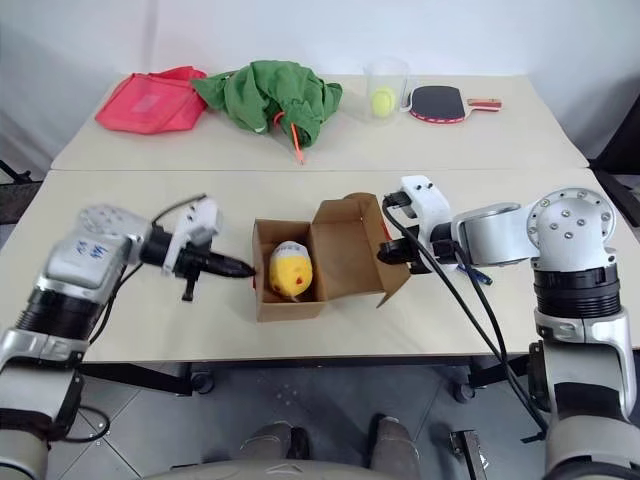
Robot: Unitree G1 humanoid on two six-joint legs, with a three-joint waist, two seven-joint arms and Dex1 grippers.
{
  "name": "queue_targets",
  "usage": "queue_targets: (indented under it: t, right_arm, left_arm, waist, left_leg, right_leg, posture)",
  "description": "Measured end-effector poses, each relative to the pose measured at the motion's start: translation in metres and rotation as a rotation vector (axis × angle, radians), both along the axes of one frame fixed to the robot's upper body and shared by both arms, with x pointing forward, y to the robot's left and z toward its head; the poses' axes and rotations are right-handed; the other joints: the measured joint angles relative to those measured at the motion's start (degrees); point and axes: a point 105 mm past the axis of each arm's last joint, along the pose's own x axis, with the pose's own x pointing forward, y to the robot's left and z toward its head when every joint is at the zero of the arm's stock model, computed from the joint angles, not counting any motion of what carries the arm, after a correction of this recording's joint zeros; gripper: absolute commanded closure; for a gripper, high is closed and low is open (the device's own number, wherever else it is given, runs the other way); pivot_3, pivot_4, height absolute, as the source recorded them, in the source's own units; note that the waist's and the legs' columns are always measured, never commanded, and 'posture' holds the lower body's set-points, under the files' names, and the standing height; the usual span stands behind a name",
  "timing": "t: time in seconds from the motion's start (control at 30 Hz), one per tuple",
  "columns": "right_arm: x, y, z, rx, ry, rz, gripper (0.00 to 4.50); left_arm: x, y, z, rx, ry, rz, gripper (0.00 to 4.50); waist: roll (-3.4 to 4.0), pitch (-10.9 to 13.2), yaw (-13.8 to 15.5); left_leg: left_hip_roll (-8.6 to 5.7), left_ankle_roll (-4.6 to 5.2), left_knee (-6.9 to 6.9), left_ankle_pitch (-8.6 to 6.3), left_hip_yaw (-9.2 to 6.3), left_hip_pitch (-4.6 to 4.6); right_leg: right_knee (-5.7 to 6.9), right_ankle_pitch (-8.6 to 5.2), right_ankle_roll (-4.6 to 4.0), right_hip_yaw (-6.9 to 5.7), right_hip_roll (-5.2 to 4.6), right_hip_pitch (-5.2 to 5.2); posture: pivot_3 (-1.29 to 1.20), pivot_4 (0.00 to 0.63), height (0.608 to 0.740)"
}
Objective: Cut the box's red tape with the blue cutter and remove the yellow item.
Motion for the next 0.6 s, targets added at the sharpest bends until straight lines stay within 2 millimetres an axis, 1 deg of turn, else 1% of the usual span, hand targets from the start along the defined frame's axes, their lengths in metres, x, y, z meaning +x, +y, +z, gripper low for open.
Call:
queue_targets:
  t: [0.03,0.17,0.27,0.33,0.43,0.47,0.53,0.57,0.6]
  right_arm:
    - [0.0,-0.001,-0.002,-0.003,0.007,-0.004,4.47]
    - [0.0,-0.003,-0.006,-0.003,0.017,-0.016,4.47]
    - [0.0,-0.006,-0.009,-0.004,0.021,-0.026,4.47]
    - [0.001,-0.004,-0.008,-0.001,0.02,-0.021,4.47]
    - [0.001,0.001,-0.007,0.012,0.017,-0.004,4.47]
    - [0.001,0.003,-0.006,0.015,0.014,0.0,4.47]
    - [0.001,0.006,-0.001,0.02,-0.002,0.014,4.47]
    - [0.001,0.008,0.002,0.022,-0.013,0.022,4.47]
    - [0.001,0.01,0.007,0.021,-0.032,0.033,4.47]
  left_arm:
    - [0.0,-0.001,-0.002,0.003,0.004,0.003,4.5]
    - [0.003,-0.001,-0.001,0.006,-0.015,0.023,4.5]
    - [0.007,-0.012,-0.005,-0.023,-0.026,0.018,4.5]
    - [0.009,-0.018,-0.007,-0.039,-0.026,0.013,4.5]
    - [0.012,-0.018,-0.004,-0.044,-0.028,0.024,4.5]
    - [0.013,-0.017,-0.003,-0.045,-0.028,0.028,4.5]
    - [0.016,-0.009,0.001,-0.041,-0.021,0.049,4.5]
    - [0.019,-0.002,0.005,-0.043,-0.024,0.073,4.5]
    - [0.023,0.013,0.015,-0.052,-0.028,0.118,4.5]
  waist:
    - [-0.05,0.0,-0.1]
    - [-0.05,0.0,-1.0]
    - [-0.04,0.0,-1.1]
    - [-0.04,0.0,-1.2]
    - [-0.04,0.0,-1.4]
    - [-0.04,0.0,-1.4]
    - [-0.03,0.0,-1.5]
    - [-0.03,0.0,-1.5]
    - [-0.04,0.0,-1.7]
  left_leg:
    - [-0.03,-0.01,-0.01,0.0,0.01,-0.01]
    - [-0.05,-0.05,-0.11,-0.01,0.01,0.02]
    - [-0.05,-0.05,-0.11,-0.01,0.02,0.02]
    - [-0.05,-0.06,-0.1,-0.01,0.02,0.03]
    - [-0.04,-0.08,-0.12,0.0,0.04,0.03]
    - [-0.04,-0.08,-0.12,0.01,0.05,0.03]
    - [-0.04,-0.09,-0.11,0.01,0.06,0.02]
    - [-0.04,-0.09,-0.11,0.01,0.06,0.02]
    - [-0.03,-0.09,-0.12,0.01,0.06,0.02]
  right_leg:
    - [0.0,0.0,0.0,-0.02,0.05,-0.03]
    - [0.02,0.0,0.0,-0.07,0.11,-0.04]
    - [0.0,0.0,0.0,-0.06,0.11,-0.04]
    - [0.01,0.0,0.0,-0.06,0.12,-0.04]
    - [0.03,0.0,0.0,-0.05,0.14,-0.08]
    - [0.04,0.0,0.0,-0.05,0.14,-0.09]
    - [0.05,0.0,0.0,-0.04,0.15,-0.12]
    - [0.07,0.0,0.0,-0.04,0.15,-0.13]
    - [0.08,0.0,0.0,-0.05,0.15,-0.14]
  posture:
    - [0.0,0.15,0.74]
    - [0.0,0.15,0.74]
    - [0.0,0.15,0.74]
    - [0.0,0.15,0.74]
    - [0.0,0.15,0.74]
    - [0.0,0.15,0.74]
    - [0.0,0.15,0.74]
    - [0.0,0.15,0.74]
    - [0.0,0.15,0.74]
